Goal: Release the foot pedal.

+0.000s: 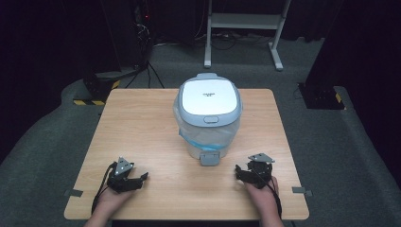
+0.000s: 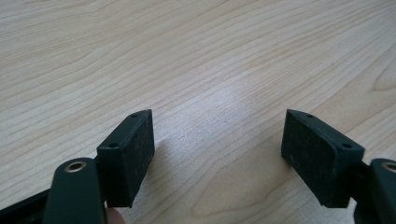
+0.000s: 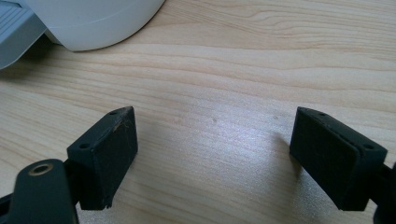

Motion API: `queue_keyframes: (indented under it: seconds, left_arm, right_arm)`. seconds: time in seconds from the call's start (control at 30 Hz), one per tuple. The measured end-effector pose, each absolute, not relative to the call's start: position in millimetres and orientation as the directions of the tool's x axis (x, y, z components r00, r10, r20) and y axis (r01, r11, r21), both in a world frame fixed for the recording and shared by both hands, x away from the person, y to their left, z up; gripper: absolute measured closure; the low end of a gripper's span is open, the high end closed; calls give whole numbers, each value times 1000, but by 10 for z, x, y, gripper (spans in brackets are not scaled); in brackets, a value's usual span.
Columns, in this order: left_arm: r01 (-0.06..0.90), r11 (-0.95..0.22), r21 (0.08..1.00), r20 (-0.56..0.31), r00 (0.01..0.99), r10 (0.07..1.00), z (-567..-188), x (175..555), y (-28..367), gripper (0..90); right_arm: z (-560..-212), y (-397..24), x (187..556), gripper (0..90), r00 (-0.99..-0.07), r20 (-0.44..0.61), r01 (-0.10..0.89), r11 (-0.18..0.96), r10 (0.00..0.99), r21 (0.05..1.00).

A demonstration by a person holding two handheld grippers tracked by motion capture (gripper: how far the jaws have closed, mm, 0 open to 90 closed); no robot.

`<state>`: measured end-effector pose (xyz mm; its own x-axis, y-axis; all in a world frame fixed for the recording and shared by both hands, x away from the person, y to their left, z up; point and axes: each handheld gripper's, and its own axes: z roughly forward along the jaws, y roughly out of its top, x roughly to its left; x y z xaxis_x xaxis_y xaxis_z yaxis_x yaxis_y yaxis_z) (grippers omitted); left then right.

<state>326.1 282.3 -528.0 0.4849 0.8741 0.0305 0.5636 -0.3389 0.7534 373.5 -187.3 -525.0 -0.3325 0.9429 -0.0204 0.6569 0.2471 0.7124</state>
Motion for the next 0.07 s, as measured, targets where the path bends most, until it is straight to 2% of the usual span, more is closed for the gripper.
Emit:
queue_keyframes:
  seconds: [0.07]
  left_arm:
    - [567, -336, 752, 26, 485, 874, -5279, 3261, 2825, 257]
  right_arm:
    - [-5250, -1874, 3735, 149, -333, -21, 657, 247, 943, 712]
